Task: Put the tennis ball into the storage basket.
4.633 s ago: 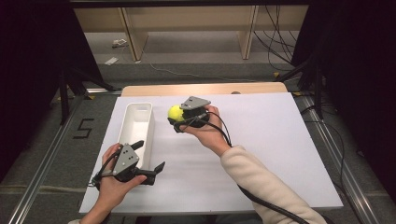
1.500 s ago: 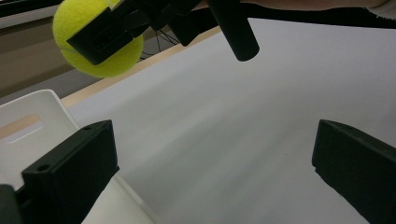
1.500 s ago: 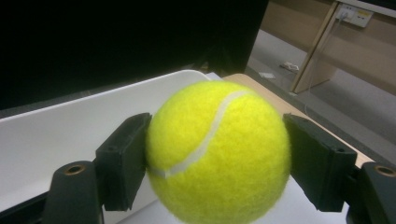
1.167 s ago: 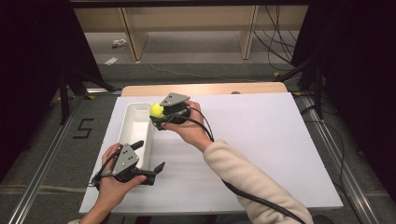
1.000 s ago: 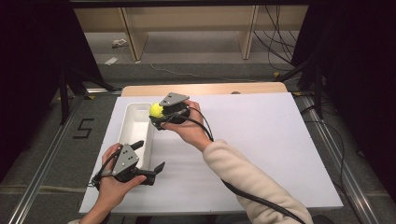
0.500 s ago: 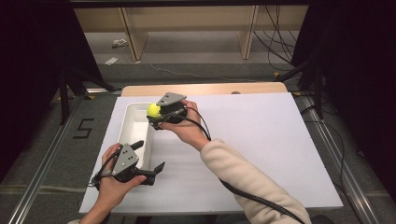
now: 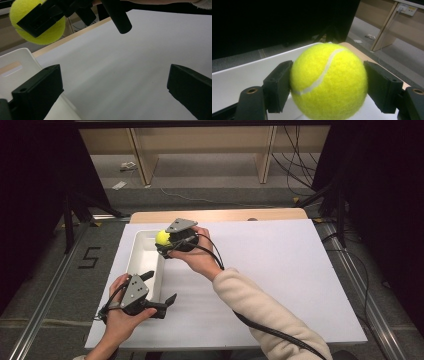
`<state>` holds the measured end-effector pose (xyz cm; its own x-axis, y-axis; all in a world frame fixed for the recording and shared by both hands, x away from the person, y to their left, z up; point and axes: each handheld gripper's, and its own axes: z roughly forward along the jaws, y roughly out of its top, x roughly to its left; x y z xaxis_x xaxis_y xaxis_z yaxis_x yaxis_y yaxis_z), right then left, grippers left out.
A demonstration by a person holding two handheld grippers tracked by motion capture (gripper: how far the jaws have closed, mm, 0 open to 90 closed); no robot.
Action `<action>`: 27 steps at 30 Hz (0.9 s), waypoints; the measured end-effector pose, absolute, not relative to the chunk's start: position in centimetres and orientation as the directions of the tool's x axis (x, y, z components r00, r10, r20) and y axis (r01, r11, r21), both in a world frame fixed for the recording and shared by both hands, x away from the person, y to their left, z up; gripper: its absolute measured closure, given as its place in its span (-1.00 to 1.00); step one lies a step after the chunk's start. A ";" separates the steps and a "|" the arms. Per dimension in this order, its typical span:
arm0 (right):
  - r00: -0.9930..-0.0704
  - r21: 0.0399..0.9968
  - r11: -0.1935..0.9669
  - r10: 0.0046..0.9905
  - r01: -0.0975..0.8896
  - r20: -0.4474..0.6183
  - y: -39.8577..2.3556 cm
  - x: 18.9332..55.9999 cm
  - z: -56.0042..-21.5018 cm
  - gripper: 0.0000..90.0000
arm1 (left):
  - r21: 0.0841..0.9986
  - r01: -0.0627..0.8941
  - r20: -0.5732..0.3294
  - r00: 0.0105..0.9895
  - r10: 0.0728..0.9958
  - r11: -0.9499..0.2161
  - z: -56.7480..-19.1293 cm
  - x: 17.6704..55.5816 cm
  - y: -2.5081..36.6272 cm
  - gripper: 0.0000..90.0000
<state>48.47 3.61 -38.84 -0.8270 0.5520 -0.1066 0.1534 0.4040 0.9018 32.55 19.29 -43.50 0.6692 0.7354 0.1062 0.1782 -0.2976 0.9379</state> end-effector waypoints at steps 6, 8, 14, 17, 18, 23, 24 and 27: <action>-0.831 0.901 0.408 0.546 0.147 -0.111 3.9 48.4 -38.6 -0.40 | 0.938 0.178 0.106 0.670 0.735 -0.297 -43.5 32.5 19.3 -1.00; -0.830 0.903 0.404 0.547 0.148 -0.109 4.0 48.4 -38.6 -0.40 | 0.938 0.178 0.106 0.669 0.735 -0.297 -43.5 32.5 19.3 -1.00; -0.834 0.902 0.407 0.541 0.146 -0.110 4.3 48.4 -38.6 -0.40 | 0.938 0.178 0.106 0.669 0.735 -0.297 -43.5 32.5 19.3 -1.00; -0.835 0.901 0.409 0.540 0.145 -0.111 4.4 48.4 -38.6 -0.40 | 0.938 0.177 0.107 0.670 0.735 -0.298 -43.5 32.5 19.3 -1.00; -0.834 0.902 0.407 0.541 0.145 -0.110 4.5 48.4 -38.6 -0.40 | 0.938 0.177 0.107 0.670 0.735 -0.298 -43.5 32.5 19.3 -1.00; -0.837 0.902 0.407 0.537 0.146 -0.107 4.7 48.4 -38.6 -0.40 | 0.938 0.178 0.106 0.669 0.735 -0.297 -43.5 32.5 19.3 -1.00; -0.837 0.901 0.408 0.536 0.145 -0.108 4.8 48.4 -38.6 -0.40 | 0.938 0.178 0.106 0.669 0.735 -0.297 -43.5 32.6 19.3 -1.00; -0.839 0.902 0.407 0.534 0.144 -0.107 4.9 48.4 -38.6 -0.40 | 0.938 0.178 0.106 0.670 0.735 -0.298 -43.5 32.5 19.3 -1.00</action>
<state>48.35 4.86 -38.63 -0.8386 0.5341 -0.1070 0.1441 0.4070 0.9020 32.54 19.31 -43.49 0.6697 0.7350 0.1063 0.1779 -0.2977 0.9379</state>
